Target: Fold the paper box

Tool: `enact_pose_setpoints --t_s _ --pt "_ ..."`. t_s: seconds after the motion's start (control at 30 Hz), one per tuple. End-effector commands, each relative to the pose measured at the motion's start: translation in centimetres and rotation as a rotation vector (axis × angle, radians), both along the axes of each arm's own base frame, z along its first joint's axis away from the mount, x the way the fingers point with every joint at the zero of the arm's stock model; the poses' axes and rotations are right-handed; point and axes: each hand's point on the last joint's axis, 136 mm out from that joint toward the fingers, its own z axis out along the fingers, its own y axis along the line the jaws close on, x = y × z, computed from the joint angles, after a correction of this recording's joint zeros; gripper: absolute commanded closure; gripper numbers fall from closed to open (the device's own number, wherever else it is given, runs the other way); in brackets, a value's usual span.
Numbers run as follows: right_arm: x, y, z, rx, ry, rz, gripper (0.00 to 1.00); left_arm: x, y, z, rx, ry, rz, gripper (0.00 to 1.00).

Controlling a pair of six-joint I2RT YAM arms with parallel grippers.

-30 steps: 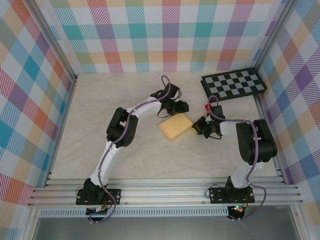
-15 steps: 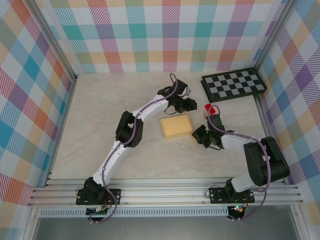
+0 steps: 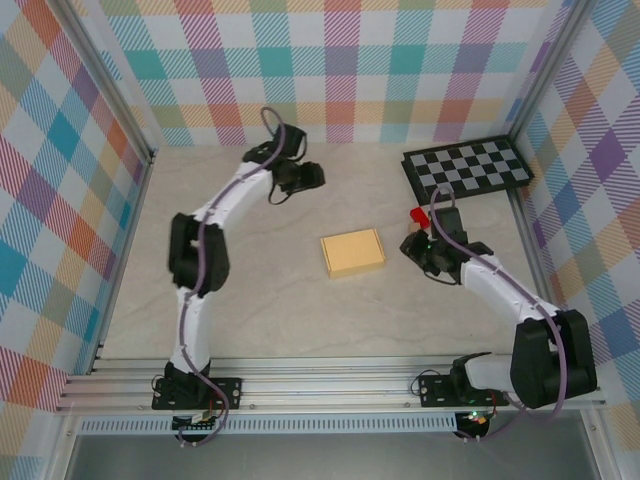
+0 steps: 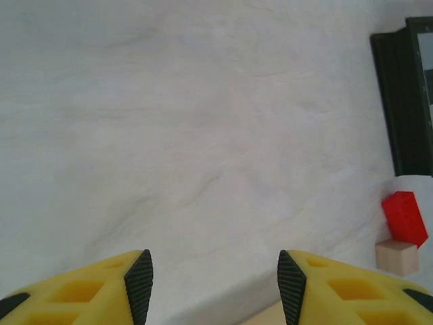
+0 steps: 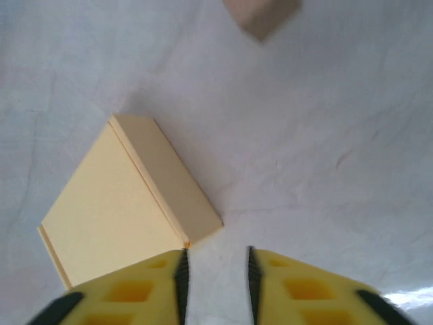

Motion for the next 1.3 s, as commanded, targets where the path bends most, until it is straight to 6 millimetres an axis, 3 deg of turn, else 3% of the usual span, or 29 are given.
enact_pose_setpoints --t_s 0.0,0.07,0.2,0.23,0.27,0.37,0.43,0.5,0.63,0.77,0.9,1.1,1.27 --pt "1.1 -3.8 3.8 -0.244 -0.104 -0.019 0.52 -2.5 7.8 4.9 0.144 -0.207 0.137 0.32" --pt "1.6 -5.5 5.4 -0.315 -0.143 -0.065 0.38 -5.4 13.5 4.3 0.252 -0.272 0.251 0.26" --pt "2.3 -8.5 6.7 -0.420 -0.176 -0.162 0.21 -11.1 21.7 2.4 0.379 -0.354 0.460 0.24" --pt "2.5 -9.5 6.5 -0.468 -0.173 -0.188 0.07 -12.2 23.1 1.9 0.396 -0.381 0.519 0.23" --pt "2.9 -10.2 6.1 -0.531 -0.171 -0.184 0.02 -12.8 23.6 1.2 0.384 -0.413 0.528 0.23" --pt "4.6 -10.7 4.3 -0.651 -0.160 -0.087 0.00 -15.1 25.9 -2.2 0.414 -0.465 0.604 0.21" --pt "5.4 -11.0 3.1 -0.699 -0.146 -0.052 0.00 -16.0 27.0 -2.2 0.422 -0.455 0.624 0.21" --pt "6.0 -11.7 2.2 -0.762 -0.186 -0.062 0.00 -16.1 27.7 -2.5 0.455 -0.468 0.621 0.17" --pt "7.0 -11.9 0.9 -0.784 -0.310 -0.059 0.00 -16.0 28.1 -6.2 0.484 -0.431 0.597 0.17" --pt "6.8 -12.9 -1.7 -0.776 -0.297 -0.095 0.00 -14.2 27.2 -5.3 0.452 -0.554 0.522 0.17" --pt "6.6 -13.1 -1.2 -0.748 -0.364 -0.090 0.00 -13.0 26.8 -5.4 0.464 -0.606 0.480 0.18" --pt "6.1 -12.2 -0.1 -0.714 -0.592 -0.059 0.00 -11.1 24.7 -7.9 0.426 -0.638 0.361 0.18" --pt "5.2 -8.3 -0.2 -0.649 -0.739 0.158 0.00 -10.3 22.5 -8.6 0.365 -0.589 0.207 0.15"
